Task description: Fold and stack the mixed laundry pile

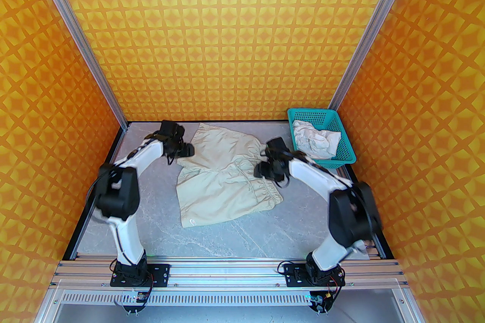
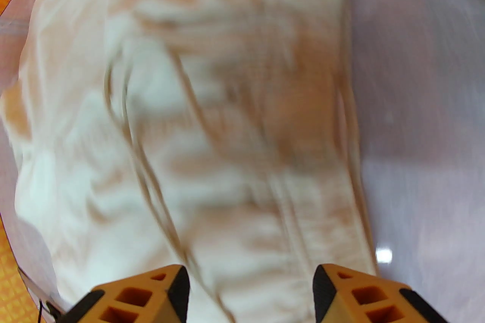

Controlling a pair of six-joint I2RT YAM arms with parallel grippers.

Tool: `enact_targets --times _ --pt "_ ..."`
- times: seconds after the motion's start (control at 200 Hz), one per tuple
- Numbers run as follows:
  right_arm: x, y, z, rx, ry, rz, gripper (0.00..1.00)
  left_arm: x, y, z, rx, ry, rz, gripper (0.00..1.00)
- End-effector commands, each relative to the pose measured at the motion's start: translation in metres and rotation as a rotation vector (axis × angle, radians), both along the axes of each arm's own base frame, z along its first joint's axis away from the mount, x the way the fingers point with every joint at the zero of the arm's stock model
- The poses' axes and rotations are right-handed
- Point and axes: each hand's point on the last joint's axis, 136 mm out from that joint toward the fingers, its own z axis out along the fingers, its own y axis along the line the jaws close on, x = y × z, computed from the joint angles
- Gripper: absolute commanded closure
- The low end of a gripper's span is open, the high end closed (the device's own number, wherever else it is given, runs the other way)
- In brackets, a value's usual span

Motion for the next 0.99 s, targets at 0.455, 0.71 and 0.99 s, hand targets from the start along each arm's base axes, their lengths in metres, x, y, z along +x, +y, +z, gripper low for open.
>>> enact_targets --times 0.455,0.71,0.99 --pt "0.134 -0.038 -0.053 -0.037 -0.009 -0.148 0.63 0.117 -0.063 -0.052 -0.323 -0.095 -0.05 0.62" --pt "0.158 -0.074 -0.075 -0.082 0.017 -0.261 0.84 0.124 -0.02 -0.087 -0.342 -0.005 0.138 0.72" --pt "0.176 -0.07 -0.038 0.006 -0.043 -0.22 0.6 0.13 -0.014 -0.045 -0.362 -0.073 0.091 0.63"
